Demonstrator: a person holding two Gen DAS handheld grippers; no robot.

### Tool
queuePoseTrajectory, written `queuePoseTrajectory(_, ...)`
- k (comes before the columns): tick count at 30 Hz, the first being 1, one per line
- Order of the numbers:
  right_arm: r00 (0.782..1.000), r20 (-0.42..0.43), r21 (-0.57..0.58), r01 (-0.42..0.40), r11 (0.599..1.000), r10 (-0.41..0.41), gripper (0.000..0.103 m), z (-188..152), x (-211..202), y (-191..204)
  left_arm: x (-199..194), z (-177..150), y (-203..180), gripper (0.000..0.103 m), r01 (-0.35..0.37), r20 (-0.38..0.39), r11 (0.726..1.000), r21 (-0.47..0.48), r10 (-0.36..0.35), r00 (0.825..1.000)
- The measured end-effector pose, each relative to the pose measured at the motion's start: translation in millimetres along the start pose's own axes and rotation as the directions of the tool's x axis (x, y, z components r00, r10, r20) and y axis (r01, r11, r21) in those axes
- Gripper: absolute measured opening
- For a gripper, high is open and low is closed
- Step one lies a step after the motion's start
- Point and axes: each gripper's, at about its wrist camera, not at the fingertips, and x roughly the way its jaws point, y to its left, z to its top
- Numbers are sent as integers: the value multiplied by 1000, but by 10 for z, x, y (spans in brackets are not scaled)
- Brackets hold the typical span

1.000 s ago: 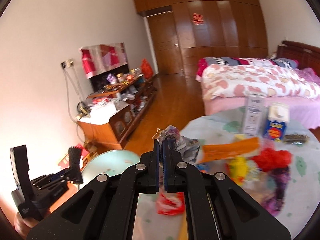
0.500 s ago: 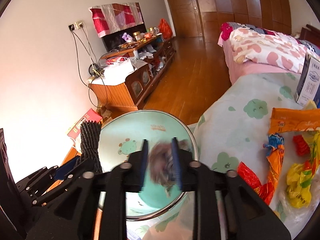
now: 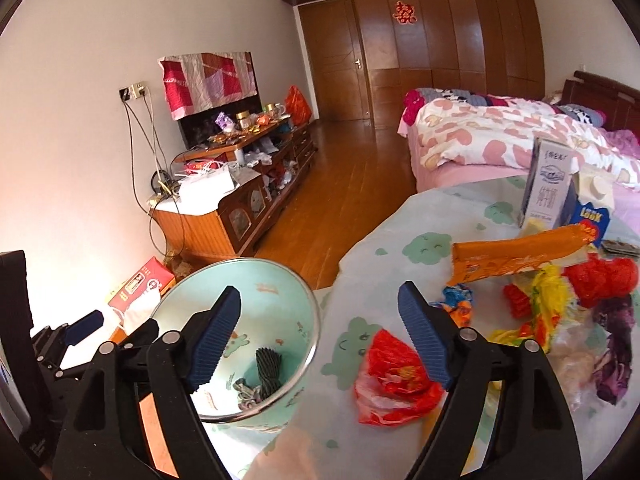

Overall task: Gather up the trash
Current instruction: 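Grasp the yellow sponge with the left gripper while the right grasps the purple bag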

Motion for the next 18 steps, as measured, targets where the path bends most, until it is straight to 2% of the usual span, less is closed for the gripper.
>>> queuePoseTrajectory(5, 997, 44, 55, 67, 996, -70, 97, -36, -230, -334, -172, 14, -152, 90, -31, 37, 998, 51, 29, 999)
queuePoseTrajectory(11, 988, 44, 108, 140, 984, -145, 98, -85, -409, -674, -411, 59, -291, 94, -30, 75, 997, 78, 24, 997)
queuePoseTrajectory(18, 980, 58, 126, 184, 975, -192, 98, -193, -680, -966, -651, 106, -497, 97, 2, 104, 995, 97, -12, 994)
